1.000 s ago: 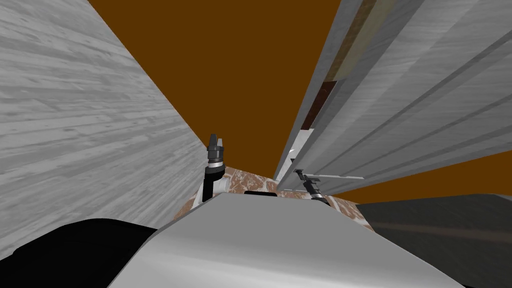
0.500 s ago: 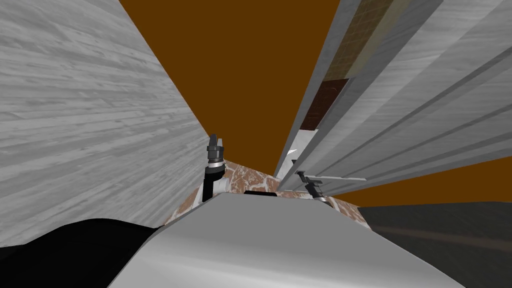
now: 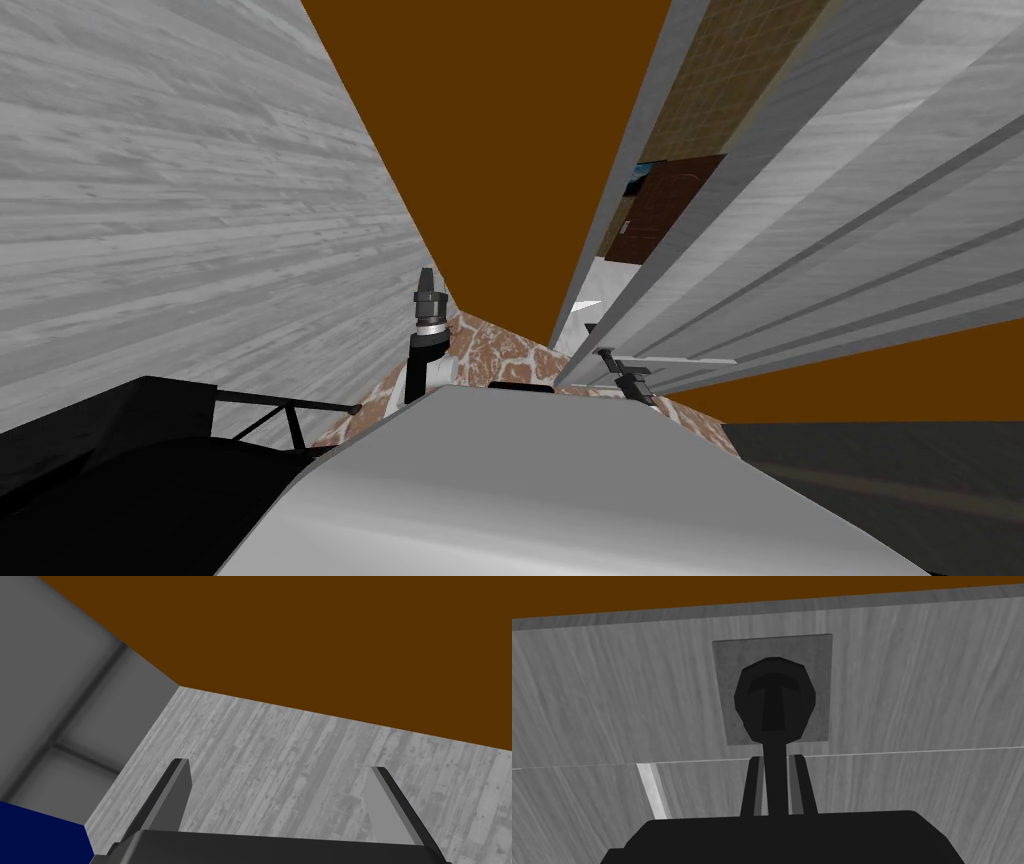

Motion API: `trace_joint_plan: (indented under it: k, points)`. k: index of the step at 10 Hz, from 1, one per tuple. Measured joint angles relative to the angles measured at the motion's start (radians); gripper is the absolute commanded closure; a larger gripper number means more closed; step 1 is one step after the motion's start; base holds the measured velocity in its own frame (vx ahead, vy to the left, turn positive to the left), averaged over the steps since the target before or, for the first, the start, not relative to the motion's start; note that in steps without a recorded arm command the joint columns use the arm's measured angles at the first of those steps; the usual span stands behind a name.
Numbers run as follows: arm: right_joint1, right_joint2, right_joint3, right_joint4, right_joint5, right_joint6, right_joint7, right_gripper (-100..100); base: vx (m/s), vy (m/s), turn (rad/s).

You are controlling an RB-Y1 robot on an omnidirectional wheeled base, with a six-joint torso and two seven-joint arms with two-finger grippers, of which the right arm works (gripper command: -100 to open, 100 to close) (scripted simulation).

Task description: Pull the door open

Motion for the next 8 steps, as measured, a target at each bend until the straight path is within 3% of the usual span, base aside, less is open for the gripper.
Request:
trace_joint_plan:
  k: [2, 3, 8]
  points:
    - [0.012, -0.003, 0.005, 0.002, 0.002, -0.015, -0.004, 100, -0.131, -0.037, 0.058]
    - [-0.02, 0.001, 0.015, 0.044, -0.006, -0.025, 0.001, 100, -0.173, -0.046, 0.066]
    - [-0.03, 0.0, 0.051, -0.051, -0.056, 0.064, 0.038, 100, -0.173, -0.044, 0.057]
